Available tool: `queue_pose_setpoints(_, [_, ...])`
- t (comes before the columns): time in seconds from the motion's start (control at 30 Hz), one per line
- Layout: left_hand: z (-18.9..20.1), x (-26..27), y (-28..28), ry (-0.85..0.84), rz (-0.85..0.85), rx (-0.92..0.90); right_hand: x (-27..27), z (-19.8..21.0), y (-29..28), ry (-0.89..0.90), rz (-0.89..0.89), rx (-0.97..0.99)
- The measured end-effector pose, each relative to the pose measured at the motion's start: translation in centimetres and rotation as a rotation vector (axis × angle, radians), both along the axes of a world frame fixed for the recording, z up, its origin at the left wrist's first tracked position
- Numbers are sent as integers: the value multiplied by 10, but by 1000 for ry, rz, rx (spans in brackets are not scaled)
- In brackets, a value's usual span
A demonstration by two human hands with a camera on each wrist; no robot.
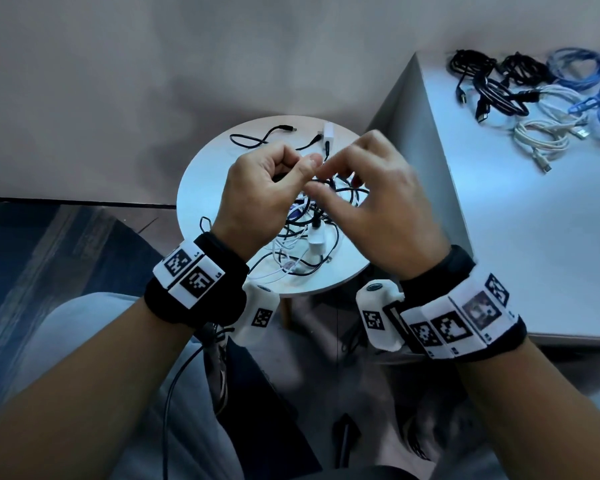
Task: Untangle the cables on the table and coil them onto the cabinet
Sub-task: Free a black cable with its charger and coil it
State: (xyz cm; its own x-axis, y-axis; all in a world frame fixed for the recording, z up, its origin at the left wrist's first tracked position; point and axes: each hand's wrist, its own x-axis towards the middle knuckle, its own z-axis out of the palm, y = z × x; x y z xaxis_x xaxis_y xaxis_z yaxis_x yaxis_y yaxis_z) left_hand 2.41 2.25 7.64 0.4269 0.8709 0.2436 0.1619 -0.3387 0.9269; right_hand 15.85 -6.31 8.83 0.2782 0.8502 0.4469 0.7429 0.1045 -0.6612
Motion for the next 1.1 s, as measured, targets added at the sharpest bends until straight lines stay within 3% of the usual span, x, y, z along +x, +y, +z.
queue_pose_setpoints(0.1, [0, 2, -2, -26, 4, -35, -4, -10, 1, -38, 9, -61])
queue_pose_setpoints(0.2, [-1, 2, 1, -18, 0, -98, 2, -8, 3, 160, 98, -107])
queue_pose_setpoints(0.33, [-6, 2, 9, -14, -90, -369, 6, 0, 2, 436, 326, -128])
queue_pose_setpoints(0.43, [-8, 3, 7, 0, -129, -320, 4, 5, 1, 691, 320, -226])
queue_pose_setpoints(0.5, [-11, 4, 6, -16, -145, -287, 7, 1, 2, 622, 257, -315])
queue_pose_setpoints(0.6, [-16, 3, 7, 15, -114, -266, 10, -5, 3, 585, 263, -244])
queue_pose_setpoints(0.73, [-18, 2, 18, 81, -49, -334, 13, 2, -1, 839, 469, -75])
queue_pose_setpoints(0.83, [-17, 4, 13, 78, -103, -312, 12, 3, 1, 991, 444, -81])
queue_pose_setpoints(0.97, [-22, 5, 5, 89, -147, -272, 11, -1, 5, 917, 387, -107])
queue_pose_setpoints(1.1, [-17, 0, 13, 58, -162, -513, 22, 4, 1, 796, 528, -103])
